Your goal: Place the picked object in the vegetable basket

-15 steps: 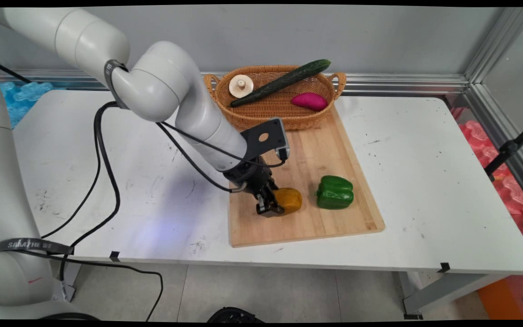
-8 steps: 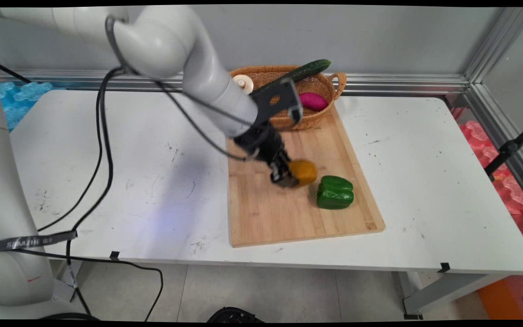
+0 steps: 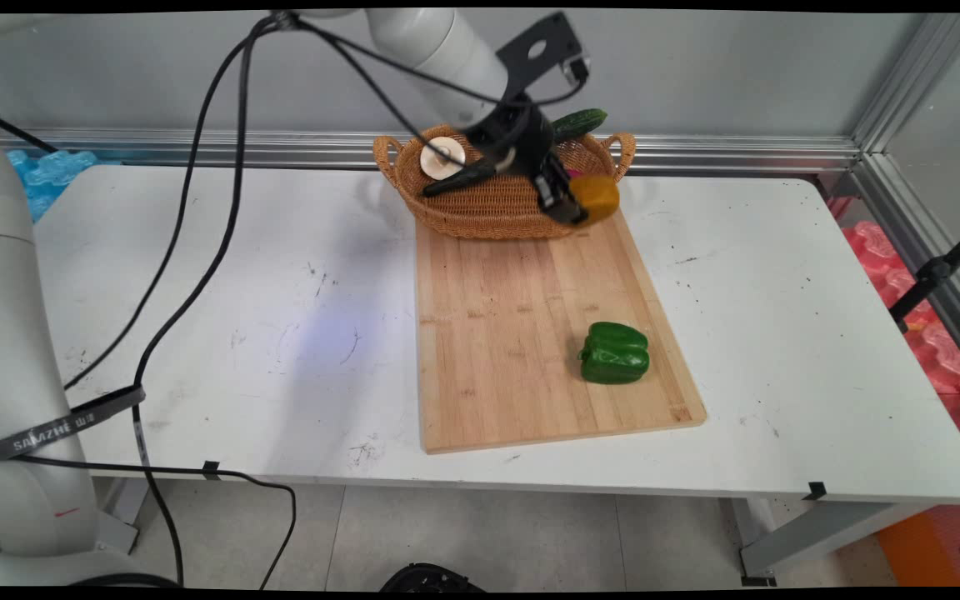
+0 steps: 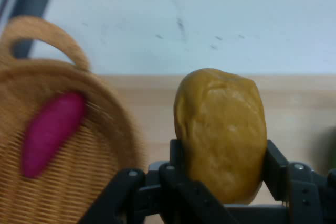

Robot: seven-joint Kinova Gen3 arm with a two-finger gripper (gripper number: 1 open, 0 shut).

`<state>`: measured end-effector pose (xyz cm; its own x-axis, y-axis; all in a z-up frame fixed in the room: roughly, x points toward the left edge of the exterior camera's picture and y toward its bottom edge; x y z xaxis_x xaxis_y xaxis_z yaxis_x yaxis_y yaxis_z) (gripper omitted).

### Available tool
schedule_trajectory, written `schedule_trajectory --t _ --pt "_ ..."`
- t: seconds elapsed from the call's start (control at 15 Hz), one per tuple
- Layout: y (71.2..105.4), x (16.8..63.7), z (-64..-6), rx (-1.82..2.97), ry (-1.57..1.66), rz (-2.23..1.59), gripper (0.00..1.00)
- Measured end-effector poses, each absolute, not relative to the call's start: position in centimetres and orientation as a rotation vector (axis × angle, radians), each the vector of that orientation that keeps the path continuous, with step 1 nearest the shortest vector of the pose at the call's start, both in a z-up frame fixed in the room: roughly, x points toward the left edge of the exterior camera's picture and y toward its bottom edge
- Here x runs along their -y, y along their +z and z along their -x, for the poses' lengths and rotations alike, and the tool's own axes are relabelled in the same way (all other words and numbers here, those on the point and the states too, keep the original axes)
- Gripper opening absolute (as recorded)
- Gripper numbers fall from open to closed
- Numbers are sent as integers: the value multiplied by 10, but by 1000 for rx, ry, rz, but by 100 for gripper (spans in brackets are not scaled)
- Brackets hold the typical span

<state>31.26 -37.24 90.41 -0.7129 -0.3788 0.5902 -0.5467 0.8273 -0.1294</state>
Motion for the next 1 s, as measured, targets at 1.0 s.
schedule_trajectory --t 1.0 --pt "867 465 -356 2526 448 -584 0"
